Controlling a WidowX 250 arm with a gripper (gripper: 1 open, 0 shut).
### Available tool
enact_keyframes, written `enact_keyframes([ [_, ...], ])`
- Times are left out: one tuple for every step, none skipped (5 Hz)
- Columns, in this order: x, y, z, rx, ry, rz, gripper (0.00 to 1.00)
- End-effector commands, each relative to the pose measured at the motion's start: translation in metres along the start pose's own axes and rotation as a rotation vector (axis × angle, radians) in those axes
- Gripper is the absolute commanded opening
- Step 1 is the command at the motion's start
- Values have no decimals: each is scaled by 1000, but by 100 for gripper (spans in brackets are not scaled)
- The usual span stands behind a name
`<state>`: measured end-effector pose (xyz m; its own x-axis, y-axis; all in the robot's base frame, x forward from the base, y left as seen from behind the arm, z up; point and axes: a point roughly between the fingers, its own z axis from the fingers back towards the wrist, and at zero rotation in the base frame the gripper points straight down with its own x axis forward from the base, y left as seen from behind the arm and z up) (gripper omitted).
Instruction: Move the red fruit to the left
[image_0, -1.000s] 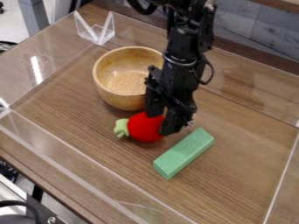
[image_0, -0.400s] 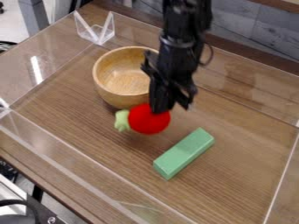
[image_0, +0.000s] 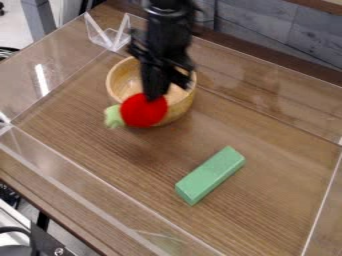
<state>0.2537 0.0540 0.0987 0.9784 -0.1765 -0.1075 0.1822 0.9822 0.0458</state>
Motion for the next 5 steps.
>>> enact_keyframes([
  [-8, 30, 14, 16, -58, 37, 0],
  [-15, 45, 13, 9, -62, 97, 0],
  [-15, 52, 10, -4, -73, 145, 0],
  [-15, 48, 5, -20, -74, 271, 0],
  [-16, 44, 0, -32, -72, 381, 0],
])
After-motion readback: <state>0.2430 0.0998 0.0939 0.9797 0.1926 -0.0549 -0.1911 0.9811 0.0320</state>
